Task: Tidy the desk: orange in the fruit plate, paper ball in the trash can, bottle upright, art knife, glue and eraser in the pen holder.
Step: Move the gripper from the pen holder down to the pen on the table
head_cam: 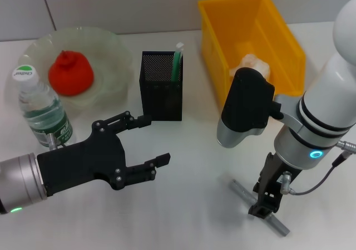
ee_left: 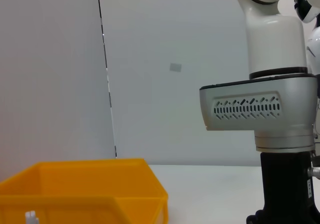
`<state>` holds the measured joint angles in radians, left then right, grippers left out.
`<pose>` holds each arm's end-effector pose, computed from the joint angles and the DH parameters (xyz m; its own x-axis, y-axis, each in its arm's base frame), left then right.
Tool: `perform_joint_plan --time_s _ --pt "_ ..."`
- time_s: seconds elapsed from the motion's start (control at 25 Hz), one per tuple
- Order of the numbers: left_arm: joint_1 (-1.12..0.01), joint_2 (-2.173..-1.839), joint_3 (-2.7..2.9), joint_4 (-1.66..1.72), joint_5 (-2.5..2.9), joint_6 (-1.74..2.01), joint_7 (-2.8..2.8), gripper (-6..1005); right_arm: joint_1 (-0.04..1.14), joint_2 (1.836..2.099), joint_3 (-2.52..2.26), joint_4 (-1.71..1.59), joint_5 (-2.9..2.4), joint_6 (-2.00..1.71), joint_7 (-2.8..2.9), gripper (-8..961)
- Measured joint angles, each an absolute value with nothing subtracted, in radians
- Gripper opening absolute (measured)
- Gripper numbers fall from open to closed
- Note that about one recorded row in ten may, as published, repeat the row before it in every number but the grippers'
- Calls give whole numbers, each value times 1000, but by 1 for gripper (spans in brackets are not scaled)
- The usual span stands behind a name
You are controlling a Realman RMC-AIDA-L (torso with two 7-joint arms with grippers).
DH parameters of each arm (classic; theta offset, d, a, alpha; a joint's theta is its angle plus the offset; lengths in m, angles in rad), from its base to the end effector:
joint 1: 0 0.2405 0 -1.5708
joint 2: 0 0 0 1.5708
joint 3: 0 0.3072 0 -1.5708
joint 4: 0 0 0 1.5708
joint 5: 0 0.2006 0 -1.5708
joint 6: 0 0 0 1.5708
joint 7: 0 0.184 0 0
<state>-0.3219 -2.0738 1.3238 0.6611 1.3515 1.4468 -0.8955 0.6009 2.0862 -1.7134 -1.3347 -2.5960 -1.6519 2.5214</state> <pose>-0.2559 0.3035 -0.0961 0.8007 -0.0524 0.5967 0.1440 -0.9501 -0.2767 0.2416 0.3218 -0.1072 0.7283 -0.4245 0.5379 -0.3552 -0.9052 -0.2334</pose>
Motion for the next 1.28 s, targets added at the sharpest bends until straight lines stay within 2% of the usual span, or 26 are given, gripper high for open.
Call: perform_joint_plan --time_s 0.48,0.72,1.28 --pt "-323 -2074 1324 661 1351 1446 -894 784 603 2086 -1714 -1332 -2599 -1644 2529 348" --pt "-327 -2074 1324 661 1351 1447 -894 785 603 2086 -1713 -1329 -2600 -1644 2529 343" --pt "-330 -2074 1324 661 1351 1447 -894 784 608 2086 -1720 -1312 -2600 -1642 2529 148"
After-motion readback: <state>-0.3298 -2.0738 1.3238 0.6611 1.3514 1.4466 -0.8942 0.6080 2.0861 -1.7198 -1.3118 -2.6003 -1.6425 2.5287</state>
